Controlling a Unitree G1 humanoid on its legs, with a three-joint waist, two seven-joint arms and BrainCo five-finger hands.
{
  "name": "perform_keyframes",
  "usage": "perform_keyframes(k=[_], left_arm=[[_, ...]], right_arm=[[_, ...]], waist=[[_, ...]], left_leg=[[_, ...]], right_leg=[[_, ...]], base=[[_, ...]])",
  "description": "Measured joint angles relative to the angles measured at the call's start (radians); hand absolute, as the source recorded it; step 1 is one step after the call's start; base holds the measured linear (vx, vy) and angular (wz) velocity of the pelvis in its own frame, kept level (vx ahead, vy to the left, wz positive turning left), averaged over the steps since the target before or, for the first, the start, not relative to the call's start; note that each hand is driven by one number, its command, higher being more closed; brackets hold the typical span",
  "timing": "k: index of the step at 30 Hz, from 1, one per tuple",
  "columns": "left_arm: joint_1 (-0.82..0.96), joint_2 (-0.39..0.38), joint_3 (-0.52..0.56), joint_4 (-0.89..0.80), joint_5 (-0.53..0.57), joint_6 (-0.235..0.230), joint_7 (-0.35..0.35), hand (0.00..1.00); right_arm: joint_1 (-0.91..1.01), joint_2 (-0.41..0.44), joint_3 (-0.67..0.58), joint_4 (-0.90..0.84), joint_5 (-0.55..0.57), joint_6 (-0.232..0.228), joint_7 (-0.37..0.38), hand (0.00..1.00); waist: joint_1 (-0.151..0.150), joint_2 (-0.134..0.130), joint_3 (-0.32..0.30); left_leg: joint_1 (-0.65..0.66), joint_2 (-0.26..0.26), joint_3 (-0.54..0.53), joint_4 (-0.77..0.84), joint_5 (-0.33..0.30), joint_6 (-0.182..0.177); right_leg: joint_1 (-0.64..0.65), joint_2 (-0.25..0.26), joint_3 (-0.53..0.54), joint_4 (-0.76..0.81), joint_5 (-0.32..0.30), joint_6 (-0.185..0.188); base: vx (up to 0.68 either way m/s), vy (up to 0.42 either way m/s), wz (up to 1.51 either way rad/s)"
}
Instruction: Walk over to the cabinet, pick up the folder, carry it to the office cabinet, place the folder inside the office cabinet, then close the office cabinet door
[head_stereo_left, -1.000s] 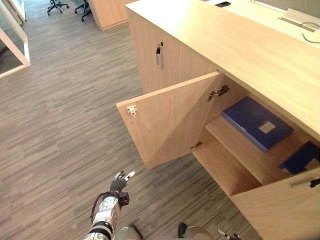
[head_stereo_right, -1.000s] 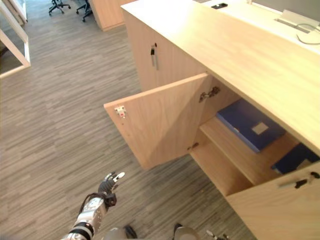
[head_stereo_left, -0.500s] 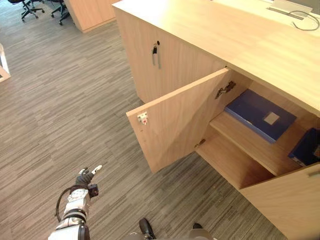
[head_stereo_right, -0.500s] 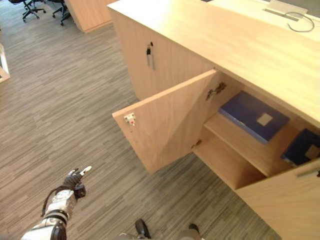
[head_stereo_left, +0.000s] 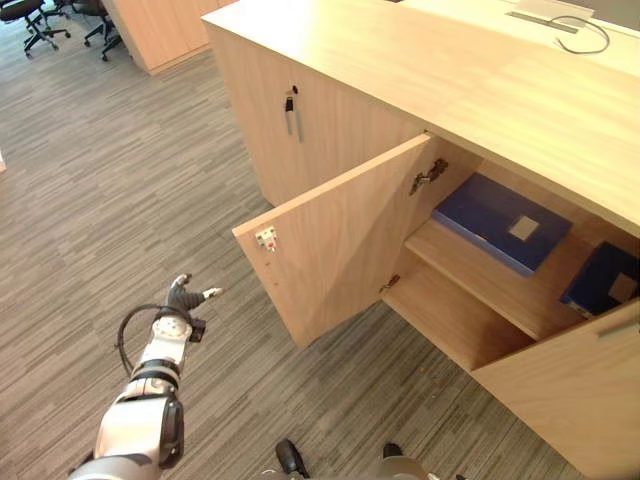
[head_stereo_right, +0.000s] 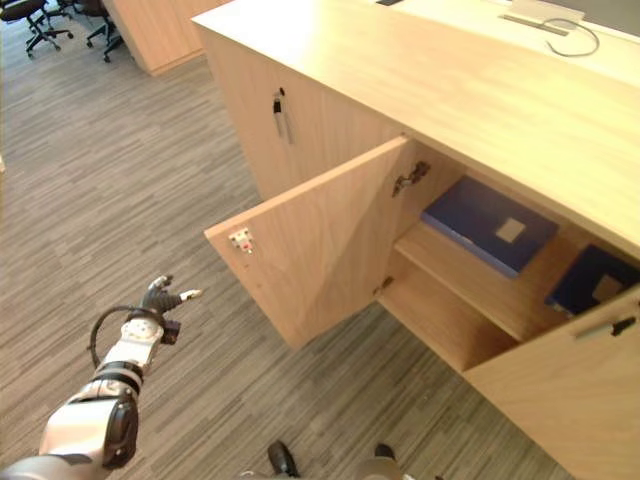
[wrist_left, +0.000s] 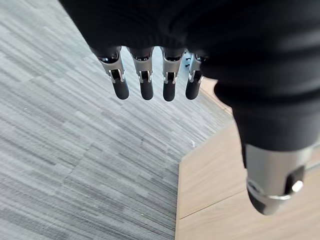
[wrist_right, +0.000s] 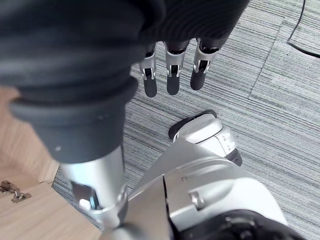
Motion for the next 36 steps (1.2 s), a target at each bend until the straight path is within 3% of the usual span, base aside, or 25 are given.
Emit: perform_keyframes(k=[6, 15, 19, 23, 27, 31, 34, 36], left_arm=[[-0.087, 0.006, -0.047, -0.019, 0.038, 0.007, 0.036, 0.00], [-0.169, 0.034, -0.137, -0.021, 0.086, 0.018, 0.085, 0.00], [-0.169, 0.043, -0.192, -0.057, 0.137, 0.018, 0.087, 0.00], [-0.168, 0.050, -0.285, -0.075, 0.172, 0.018, 0.091, 0.00], [-0.117, 0.056, -0.470, -0.229, 0.243, 0.018, 0.120, 0.00], [-0.027, 0.011, -0.684, -0.472, 0.281, -0.033, 0.116, 0.00], [0.024, -0.077, -0.815, -0.493, 0.270, -0.110, 0.079, 0.00], [0.069, -0.118, -0.856, -0.505, 0.254, -0.134, 0.051, 0.00]], right_arm=[[0.021, 0.002, 0.038, -0.037, 0.003, -0.008, -0.002, 0.00], [0.027, 0.010, 0.042, -0.038, 0.000, -0.012, -0.007, 0.00], [0.023, 0.011, 0.067, -0.039, -0.001, -0.018, -0.010, 0.00], [0.022, 0.017, 0.069, -0.039, -0.001, -0.018, -0.014, 0.00], [0.020, 0.015, 0.069, -0.033, -0.002, -0.018, -0.020, 0.00], [0.015, 0.025, 0.031, -0.007, -0.051, -0.014, -0.008, 0.00], [0.011, 0.037, -0.017, 0.014, -0.127, 0.000, 0.012, 0.00], [0.011, 0.037, -0.024, 0.016, -0.162, 0.008, 0.017, 0.00]], waist=[[-0.021, -0.002, 0.001], [-0.026, -0.008, 0.009], [-0.023, -0.030, 0.022], [-0.025, -0.046, 0.030], [-0.022, -0.052, 0.032], [-0.032, -0.074, 0.026], [-0.057, -0.088, 0.018], [-0.064, -0.088, 0.018]], left_leg=[[0.000, 0.014, 0.056, -0.001, 0.003, -0.002], [0.000, 0.049, 0.137, -0.001, 0.008, -0.015], [-0.003, 0.047, 0.152, -0.002, 0.008, -0.014], [-0.009, 0.037, 0.155, -0.006, 0.008, -0.009], [-0.024, 0.013, 0.137, -0.007, 0.008, 0.007], [-0.039, -0.017, 0.096, -0.007, 0.012, 0.030], [-0.029, -0.032, 0.058, -0.007, 0.008, 0.036], [-0.028, -0.037, 0.048, -0.007, 0.007, 0.037]], right_leg=[[-0.039, 0.024, 0.051, 0.006, 0.012, -0.005], [-0.063, 0.069, 0.125, -0.031, 0.067, -0.010], [-0.075, 0.066, 0.132, -0.044, 0.086, -0.005], [-0.079, 0.056, 0.136, -0.060, 0.098, -0.002], [-0.079, 0.028, 0.120, -0.068, 0.107, 0.011], [-0.052, -0.006, 0.084, -0.085, 0.117, 0.028], [-0.012, -0.024, 0.039, -0.112, 0.117, 0.028], [-0.002, -0.028, 0.027, -0.119, 0.117, 0.028]], base=[[-0.07, -0.044, -0.27], [-0.01, -0.050, -0.29], [-0.08, -0.010, -0.09], [-0.07, 0.009, -0.01], [-0.03, 0.027, 0.16], [0.02, 0.030, 0.29], [0.03, 0.020, 0.36], [0.01, 0.004, 0.23]])
